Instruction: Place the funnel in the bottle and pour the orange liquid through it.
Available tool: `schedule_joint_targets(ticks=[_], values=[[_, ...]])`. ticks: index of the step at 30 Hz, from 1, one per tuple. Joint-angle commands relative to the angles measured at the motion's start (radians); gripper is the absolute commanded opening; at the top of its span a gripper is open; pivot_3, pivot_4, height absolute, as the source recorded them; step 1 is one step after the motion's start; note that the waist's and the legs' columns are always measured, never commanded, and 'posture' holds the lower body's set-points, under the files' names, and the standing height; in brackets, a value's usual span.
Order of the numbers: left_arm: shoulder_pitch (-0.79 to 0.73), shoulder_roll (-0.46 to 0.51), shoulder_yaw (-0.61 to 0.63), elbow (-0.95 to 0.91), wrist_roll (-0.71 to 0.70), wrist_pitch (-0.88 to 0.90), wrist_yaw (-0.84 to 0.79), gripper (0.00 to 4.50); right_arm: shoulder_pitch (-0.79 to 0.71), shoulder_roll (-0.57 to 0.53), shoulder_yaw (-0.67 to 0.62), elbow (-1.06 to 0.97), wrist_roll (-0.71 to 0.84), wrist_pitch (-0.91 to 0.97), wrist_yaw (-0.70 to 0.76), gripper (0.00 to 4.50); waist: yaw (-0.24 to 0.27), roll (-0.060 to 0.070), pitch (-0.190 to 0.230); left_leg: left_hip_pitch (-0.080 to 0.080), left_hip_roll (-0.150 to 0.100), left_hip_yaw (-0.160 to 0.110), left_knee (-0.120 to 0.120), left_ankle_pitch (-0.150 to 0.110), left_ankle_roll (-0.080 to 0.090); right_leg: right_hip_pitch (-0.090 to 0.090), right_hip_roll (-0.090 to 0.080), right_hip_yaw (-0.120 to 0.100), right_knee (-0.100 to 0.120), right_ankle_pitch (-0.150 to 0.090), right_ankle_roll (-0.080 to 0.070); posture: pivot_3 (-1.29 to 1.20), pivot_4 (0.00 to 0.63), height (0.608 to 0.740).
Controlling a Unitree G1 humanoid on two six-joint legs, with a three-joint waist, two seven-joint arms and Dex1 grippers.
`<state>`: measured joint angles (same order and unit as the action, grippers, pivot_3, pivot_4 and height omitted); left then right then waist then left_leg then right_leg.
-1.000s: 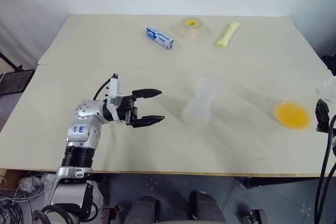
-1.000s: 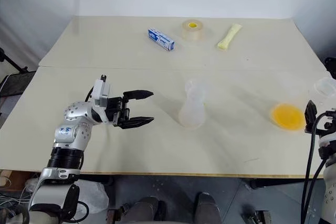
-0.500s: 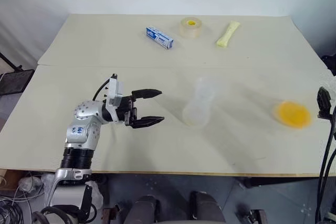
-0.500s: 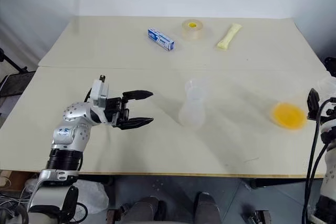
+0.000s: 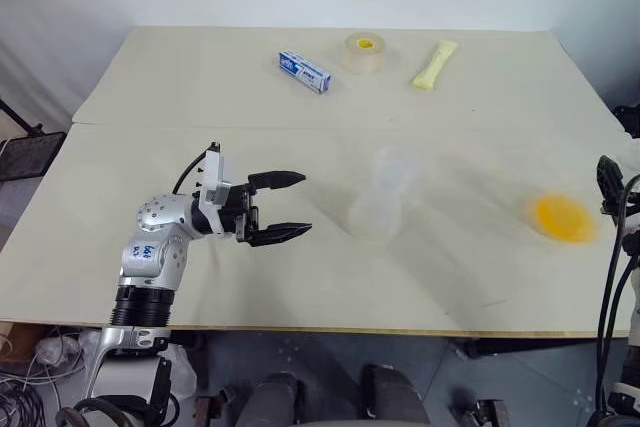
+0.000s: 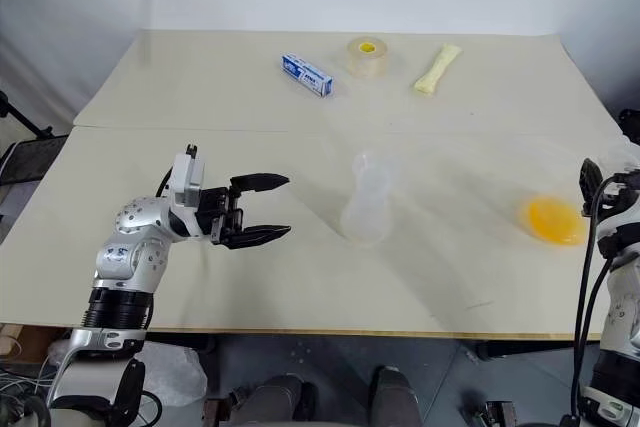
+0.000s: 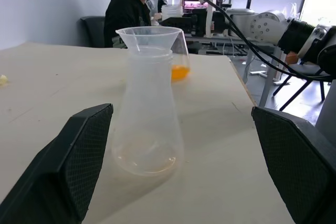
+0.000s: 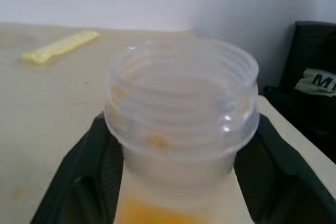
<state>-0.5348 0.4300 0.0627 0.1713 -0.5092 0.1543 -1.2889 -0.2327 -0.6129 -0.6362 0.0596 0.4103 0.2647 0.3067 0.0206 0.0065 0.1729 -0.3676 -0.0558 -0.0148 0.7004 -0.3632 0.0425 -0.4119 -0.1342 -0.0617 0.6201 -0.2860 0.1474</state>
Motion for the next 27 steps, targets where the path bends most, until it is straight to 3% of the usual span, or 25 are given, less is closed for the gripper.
schedule_joint_targets(ticks=[1,7,14,27], values=[[0.0,0.006,0.014,-0.01,-0.022,-0.011,-0.007,4.5,0.011,0.007,-0.026,-0.109,0.033,0.001,-0.021,2.44,0.0,0.0,0.0,0.0,0.0,0.0,0.0,0.0,0.0,0.0,0.0,0.0,0.0,0.0,0.0,0.0,0.15,0.74],[-0.04,0.0,0.001,0.066,-0.005,-0.044,-0.045,4.5,0.023,0.007,0.027,-0.377,0.035,0.088,-0.075,2.44,-0.001,0.001,0.0,0.0,0.0,0.0,0.0,0.0,0.0,0.0,0.0,0.0,0.0,0.0,0.0,0.0,0.15,0.74],[-0.161,-0.052,0.001,0.239,0.017,-0.139,-0.075,4.5,-0.058,-0.057,0.199,-0.638,-0.059,0.278,-0.166,2.44,0.003,0.001,0.0,-0.001,0.0,0.0,0.0,0.0,0.0,-0.001,0.0,-0.001,-0.001,0.0,0.0,0.0,0.15,0.74],[-0.248,-0.077,0.027,0.378,-0.021,-0.152,-0.191,4.5,-0.187,-0.232,0.603,-0.746,-0.443,0.329,-0.118,2.44,-0.001,0.0,0.001,-0.003,-0.001,-0.001,-0.001,0.0,0.0,-0.001,0.0,-0.002,-0.001,0.0,0.0,0.0,0.15,0.74]])
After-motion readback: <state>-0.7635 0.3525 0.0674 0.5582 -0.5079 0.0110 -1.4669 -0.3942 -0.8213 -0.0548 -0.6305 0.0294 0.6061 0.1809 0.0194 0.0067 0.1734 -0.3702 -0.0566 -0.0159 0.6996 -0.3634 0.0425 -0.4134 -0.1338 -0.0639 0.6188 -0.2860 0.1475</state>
